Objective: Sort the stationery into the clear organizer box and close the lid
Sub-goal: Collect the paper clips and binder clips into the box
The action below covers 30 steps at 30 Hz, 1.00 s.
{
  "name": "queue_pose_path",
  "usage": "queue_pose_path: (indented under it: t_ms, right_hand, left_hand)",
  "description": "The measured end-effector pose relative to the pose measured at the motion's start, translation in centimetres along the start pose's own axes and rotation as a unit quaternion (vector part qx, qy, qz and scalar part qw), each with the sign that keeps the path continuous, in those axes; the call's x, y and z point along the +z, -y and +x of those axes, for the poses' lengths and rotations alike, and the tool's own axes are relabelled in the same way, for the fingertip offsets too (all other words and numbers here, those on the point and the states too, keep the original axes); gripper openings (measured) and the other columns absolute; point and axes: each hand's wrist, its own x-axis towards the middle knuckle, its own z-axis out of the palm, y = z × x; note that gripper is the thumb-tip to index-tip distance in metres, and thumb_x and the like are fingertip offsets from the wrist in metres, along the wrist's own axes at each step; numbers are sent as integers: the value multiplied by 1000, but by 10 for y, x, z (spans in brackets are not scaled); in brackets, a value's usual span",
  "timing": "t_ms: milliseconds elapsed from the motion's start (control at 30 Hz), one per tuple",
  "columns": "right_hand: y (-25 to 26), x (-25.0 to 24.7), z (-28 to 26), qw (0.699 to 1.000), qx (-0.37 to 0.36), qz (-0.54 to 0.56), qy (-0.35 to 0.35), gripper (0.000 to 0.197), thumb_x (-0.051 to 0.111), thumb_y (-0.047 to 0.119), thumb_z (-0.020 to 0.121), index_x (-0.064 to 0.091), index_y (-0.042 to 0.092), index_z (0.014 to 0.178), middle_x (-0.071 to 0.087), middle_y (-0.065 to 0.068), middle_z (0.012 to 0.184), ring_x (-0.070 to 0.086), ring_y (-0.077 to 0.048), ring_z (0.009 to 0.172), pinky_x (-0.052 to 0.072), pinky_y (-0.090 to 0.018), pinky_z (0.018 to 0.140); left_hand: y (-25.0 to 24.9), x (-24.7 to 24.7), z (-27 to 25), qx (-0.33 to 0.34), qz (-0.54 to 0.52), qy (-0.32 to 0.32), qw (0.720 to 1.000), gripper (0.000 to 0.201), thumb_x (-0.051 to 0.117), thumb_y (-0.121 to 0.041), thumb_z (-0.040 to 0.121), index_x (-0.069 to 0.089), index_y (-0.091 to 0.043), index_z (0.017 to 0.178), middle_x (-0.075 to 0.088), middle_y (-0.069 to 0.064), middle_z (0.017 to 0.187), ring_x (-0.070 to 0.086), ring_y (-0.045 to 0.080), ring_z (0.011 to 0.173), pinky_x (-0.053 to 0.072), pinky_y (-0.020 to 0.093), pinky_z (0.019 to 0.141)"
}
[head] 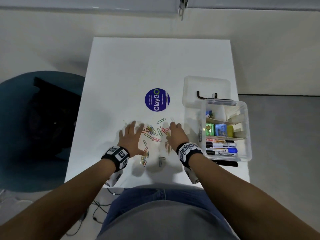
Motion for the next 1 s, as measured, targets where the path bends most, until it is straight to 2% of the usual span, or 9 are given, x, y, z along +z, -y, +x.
queue_pose_path:
  t_ms: [100,167,200,300,400,533,667,800,1000]
  right_hand:
    - [-1,-4,9,996,-4,-85,29,108,80,41,72,8,27,151,15,-18,152,31,-37,134,43,-51,101]
    - [0,0,9,980,-43,-172,85,121,85,43,64,1,33,152,6,-17,156,23,-39,138,38,-53,105]
    - [1,3,8,972,-65,-204,102,120,86,39,62,6,32,151,9,-17,154,24,-38,136,39,-53,104]
    - [3,13,0,966,-111,-210,99,95,85,18,65,29,20,141,27,-14,140,35,-34,124,49,-45,92]
    - [2,16,-6,975,-113,-167,89,66,72,3,78,37,11,133,32,-16,134,41,-33,115,49,-40,81]
    - [3,18,-3,979,-98,-160,77,47,55,-8,82,43,5,126,39,-19,128,51,-35,105,46,-39,72]
    - [2,13,-1,986,-76,-132,70,36,52,-8,83,48,1,118,47,-19,121,59,-36,96,44,-37,71]
    - [-2,6,-3,996,-39,-65,37,23,49,-1,89,55,3,111,54,-16,115,59,-35,98,45,-34,79]
    - [-4,-19,-11,990,1,136,-36,5,61,9,89,60,12,87,63,-10,101,64,-28,91,56,-41,82]
  left_hand:
    - [8,8,-12,-81,-40,4,996,138,76,-72,50,-7,-26,151,0,11,158,10,35,145,26,59,110]
    - [7,13,-16,-104,-45,29,993,141,77,-72,48,-8,-23,151,5,11,153,16,35,142,33,57,105]
    - [5,17,-18,-105,-40,33,993,141,78,-70,48,-6,-22,151,8,11,151,18,35,140,36,56,103]
    - [-2,25,-14,-93,-50,11,994,126,83,-58,52,11,-14,145,20,13,142,30,34,128,45,52,95]
    - [-5,21,-1,-82,-149,-7,985,94,85,-31,65,29,-9,137,29,17,135,37,34,121,47,45,96]
    - [-8,14,12,-72,-190,-45,978,51,66,-4,81,43,-5,127,40,18,127,50,36,112,46,40,95]
    - [-10,6,17,-77,-210,-32,974,37,59,0,83,51,-8,118,47,16,122,57,33,101,46,34,89]
    - [-12,0,17,-78,-211,-35,974,23,61,-8,85,58,-12,108,58,13,111,57,30,100,44,33,82]
    - [-15,-24,9,-63,-255,-72,962,12,62,-10,84,66,-13,95,70,9,94,64,28,91,53,38,82]
